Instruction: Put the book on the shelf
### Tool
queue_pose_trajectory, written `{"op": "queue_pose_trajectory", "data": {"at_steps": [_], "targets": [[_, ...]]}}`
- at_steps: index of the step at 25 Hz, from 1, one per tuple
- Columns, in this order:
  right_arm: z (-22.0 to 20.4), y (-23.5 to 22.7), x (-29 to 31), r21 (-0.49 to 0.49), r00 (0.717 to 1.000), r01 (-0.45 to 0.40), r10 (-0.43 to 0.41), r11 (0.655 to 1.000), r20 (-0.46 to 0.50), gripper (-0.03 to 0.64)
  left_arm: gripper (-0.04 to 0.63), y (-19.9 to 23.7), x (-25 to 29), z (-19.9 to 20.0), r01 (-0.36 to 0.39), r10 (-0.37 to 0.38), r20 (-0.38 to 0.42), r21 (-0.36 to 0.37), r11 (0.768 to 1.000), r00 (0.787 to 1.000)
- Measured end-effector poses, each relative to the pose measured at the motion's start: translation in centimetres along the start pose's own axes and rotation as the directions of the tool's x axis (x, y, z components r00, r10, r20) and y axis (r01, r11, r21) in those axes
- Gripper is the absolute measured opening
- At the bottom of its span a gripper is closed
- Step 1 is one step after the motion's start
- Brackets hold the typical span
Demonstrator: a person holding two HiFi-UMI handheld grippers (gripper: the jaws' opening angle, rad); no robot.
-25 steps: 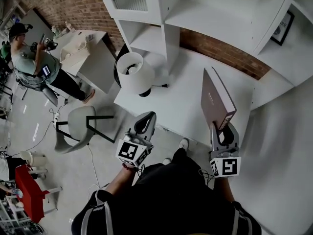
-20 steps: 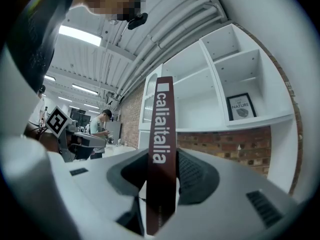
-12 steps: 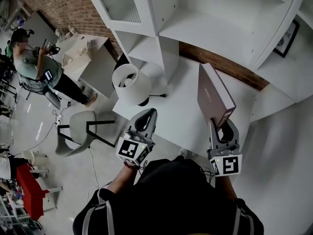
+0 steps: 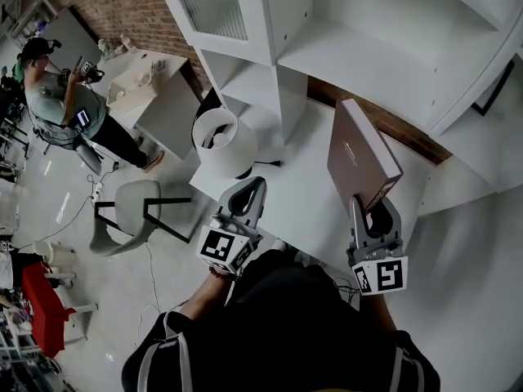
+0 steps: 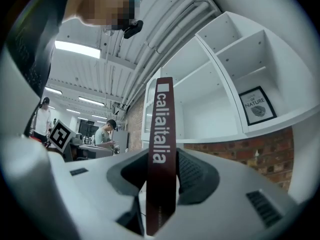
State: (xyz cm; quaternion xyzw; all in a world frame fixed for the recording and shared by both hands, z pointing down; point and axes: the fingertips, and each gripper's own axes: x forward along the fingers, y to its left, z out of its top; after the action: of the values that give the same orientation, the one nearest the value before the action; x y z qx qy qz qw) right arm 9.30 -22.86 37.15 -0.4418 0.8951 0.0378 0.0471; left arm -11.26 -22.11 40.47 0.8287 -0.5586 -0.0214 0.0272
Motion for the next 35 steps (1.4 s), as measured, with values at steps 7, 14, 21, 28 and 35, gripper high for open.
{"op": "queue_pose_trajectory", "data": {"at_steps": [7, 14, 21, 28, 35], "targets": [[4.1, 0.7, 3.4, -0.053, 0.997, 0.000, 0.004, 0.999, 0.072, 0.150, 0.029, 2.1, 3.1, 2.7, 0.045, -0.047, 0.031, 0.051, 0.998, 0.998], [7.9, 1.4, 6.0, -0.113, 0.992, -0.006, 0.020, 0.994, 0.124, 0.150, 0.029, 2.9, 5.3, 5.7, 0.101, -0.113, 0.115, 0.111, 0.989, 0.987], [12.0, 1.8, 7.6, -0.344, 0.991, 0.024, 0.023, 0.939, 0.133, 0.150, 0.029, 3.3, 6.6, 7.6, 0.128, -0.142, 0.166, 0.094, 0.987, 0.976], [12.7, 1.3, 8.2, -0.565, 0.995, 0.100, -0.079, 0.819, 0.061, 0.150, 0.029, 3.0, 8.1, 9.7, 0.159, -0.176, 0.215, 0.095, 0.983, 0.961], [10.9, -2.1, 9.6, -0.823, 0.973, 0.060, -0.215, 0.565, -0.077, 0.150, 0.029, 2.1, 9.0, 8.9, 0.198, -0.203, 0.199, 0.047, 0.979, 0.959]]}}
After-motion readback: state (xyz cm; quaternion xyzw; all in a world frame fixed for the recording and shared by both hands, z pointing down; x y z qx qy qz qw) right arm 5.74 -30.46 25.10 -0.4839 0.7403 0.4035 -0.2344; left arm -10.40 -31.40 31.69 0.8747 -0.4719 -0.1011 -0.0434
